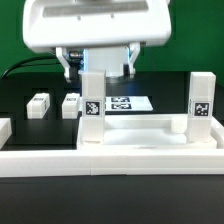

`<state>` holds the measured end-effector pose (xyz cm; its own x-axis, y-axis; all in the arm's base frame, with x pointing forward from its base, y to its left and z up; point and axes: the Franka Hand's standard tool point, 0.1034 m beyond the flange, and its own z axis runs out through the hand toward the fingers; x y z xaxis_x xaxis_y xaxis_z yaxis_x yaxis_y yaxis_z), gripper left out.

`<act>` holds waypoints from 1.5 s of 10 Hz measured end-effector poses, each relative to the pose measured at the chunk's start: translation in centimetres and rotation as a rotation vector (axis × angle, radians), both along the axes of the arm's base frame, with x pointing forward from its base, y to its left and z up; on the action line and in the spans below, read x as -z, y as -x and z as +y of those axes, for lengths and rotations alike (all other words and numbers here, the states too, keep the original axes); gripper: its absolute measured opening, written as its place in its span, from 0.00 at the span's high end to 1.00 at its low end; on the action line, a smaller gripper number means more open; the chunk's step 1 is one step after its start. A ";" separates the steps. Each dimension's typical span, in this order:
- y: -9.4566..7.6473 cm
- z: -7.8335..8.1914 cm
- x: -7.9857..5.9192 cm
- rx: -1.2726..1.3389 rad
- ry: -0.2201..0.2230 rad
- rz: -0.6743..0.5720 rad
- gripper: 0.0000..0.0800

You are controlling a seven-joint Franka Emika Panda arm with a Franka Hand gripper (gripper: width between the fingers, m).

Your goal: Assemble desk

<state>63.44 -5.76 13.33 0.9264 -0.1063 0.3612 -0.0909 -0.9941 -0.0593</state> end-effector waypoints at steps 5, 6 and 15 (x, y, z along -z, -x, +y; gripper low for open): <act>0.0 -0.2 2.3 -0.016 -0.063 0.228 0.19; -0.1 -0.8 2.9 -0.012 -0.044 0.218 0.19; 0.1 -1.1 3.2 -0.012 -0.032 0.234 0.64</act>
Offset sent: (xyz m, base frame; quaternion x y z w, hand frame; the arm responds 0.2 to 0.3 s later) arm 0.0027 -0.0181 -0.0207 -0.0087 -0.1350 -0.0155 0.9907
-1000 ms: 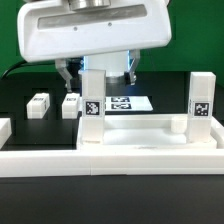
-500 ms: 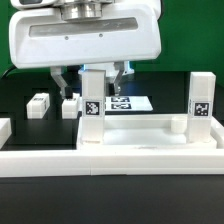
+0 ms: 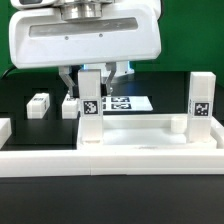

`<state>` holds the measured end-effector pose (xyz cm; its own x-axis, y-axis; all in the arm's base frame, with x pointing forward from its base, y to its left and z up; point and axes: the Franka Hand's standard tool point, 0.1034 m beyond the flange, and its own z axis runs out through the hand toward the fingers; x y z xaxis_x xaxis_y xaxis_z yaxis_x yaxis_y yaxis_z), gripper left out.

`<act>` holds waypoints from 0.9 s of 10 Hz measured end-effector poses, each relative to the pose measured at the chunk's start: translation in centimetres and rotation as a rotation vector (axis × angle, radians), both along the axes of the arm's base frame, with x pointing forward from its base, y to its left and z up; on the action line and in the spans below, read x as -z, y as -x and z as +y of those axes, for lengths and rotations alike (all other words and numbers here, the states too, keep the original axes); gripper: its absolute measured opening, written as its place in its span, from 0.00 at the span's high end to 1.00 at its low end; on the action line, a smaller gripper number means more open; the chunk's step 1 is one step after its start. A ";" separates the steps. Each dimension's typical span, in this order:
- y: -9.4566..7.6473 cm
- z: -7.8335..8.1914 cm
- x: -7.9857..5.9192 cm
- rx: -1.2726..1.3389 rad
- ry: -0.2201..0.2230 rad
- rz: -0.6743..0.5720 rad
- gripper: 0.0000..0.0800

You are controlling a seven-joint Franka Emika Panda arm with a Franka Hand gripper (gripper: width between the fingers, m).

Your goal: Assemble desk

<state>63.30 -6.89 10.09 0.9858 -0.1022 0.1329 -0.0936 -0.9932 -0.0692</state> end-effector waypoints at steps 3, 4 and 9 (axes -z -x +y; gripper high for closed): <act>-0.3 0.5 0.1 0.229 -0.033 0.006 0.64; -0.3 0.7 0.1 0.324 -0.050 0.014 0.64; -0.3 0.4 0.1 0.406 -0.079 0.018 0.64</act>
Offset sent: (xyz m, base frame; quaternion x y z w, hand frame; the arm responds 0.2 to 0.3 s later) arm 0.0014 0.0154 -0.0080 -0.0033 -0.0210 0.3371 0.9412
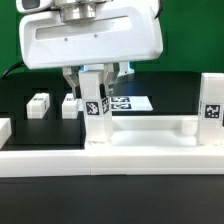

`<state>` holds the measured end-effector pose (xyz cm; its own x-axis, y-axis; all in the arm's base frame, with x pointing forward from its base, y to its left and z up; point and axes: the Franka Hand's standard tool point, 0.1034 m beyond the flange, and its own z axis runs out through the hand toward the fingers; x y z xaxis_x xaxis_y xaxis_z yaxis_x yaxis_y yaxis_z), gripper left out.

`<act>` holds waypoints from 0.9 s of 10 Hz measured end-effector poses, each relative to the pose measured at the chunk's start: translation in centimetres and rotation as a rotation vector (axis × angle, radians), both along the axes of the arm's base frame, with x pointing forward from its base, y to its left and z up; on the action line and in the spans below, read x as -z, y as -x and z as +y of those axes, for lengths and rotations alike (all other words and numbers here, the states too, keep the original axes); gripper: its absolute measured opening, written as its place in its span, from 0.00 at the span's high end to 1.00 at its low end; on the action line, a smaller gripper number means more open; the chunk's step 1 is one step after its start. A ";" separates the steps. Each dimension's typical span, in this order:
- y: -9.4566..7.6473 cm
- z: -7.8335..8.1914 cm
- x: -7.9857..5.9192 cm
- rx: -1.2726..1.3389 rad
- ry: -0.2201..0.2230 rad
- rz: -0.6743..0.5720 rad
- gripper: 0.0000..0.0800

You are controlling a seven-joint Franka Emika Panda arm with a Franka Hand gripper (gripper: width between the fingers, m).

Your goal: Assemble desk

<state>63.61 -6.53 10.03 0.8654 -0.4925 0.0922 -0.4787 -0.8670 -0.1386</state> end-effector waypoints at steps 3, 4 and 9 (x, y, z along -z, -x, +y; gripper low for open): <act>0.3 -0.6 0.1 0.376 -0.071 0.017 0.64; 0.5 -0.6 0.2 0.546 -0.102 0.028 0.64; 0.7 1.0 0.2 1.095 -0.209 0.104 0.63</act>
Offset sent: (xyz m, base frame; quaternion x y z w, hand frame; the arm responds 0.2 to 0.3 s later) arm -0.0067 0.0147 -0.0073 0.0500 -0.0085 0.4355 0.8987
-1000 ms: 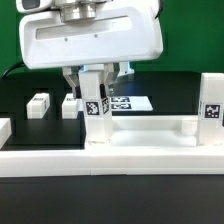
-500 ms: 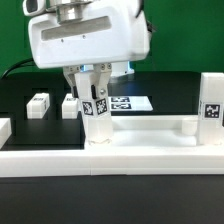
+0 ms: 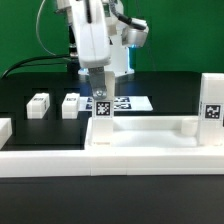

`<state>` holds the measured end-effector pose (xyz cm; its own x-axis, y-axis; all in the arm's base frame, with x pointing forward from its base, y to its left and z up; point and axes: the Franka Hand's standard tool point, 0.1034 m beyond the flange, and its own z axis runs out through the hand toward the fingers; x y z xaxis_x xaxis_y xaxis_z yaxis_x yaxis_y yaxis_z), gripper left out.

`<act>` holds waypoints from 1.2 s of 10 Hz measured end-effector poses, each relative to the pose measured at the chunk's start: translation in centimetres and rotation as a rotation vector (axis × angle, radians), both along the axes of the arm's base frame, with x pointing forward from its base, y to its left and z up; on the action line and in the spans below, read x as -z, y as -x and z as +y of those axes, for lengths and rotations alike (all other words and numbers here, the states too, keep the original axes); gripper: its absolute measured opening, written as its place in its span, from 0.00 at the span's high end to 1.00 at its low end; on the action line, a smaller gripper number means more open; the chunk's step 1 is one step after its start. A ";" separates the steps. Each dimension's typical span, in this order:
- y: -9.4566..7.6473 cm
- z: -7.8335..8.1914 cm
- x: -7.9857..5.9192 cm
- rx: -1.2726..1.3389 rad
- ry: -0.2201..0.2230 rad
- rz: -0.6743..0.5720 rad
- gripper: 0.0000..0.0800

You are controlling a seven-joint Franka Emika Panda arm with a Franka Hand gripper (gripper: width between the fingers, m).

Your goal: Assemble desk

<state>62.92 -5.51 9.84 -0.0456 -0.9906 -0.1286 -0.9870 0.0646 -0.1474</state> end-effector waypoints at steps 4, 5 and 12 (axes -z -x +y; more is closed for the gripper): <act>0.0 0.0 -0.1 -0.274 0.058 -0.029 0.31; -0.1 0.7 -0.3 -0.473 0.103 -0.036 0.31; -0.2 0.9 -0.6 -1.357 0.242 -0.099 0.19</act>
Offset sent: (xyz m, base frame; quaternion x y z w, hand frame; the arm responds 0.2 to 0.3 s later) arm -0.0125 -0.0050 0.0049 -0.0089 0.0486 -0.3473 0.9365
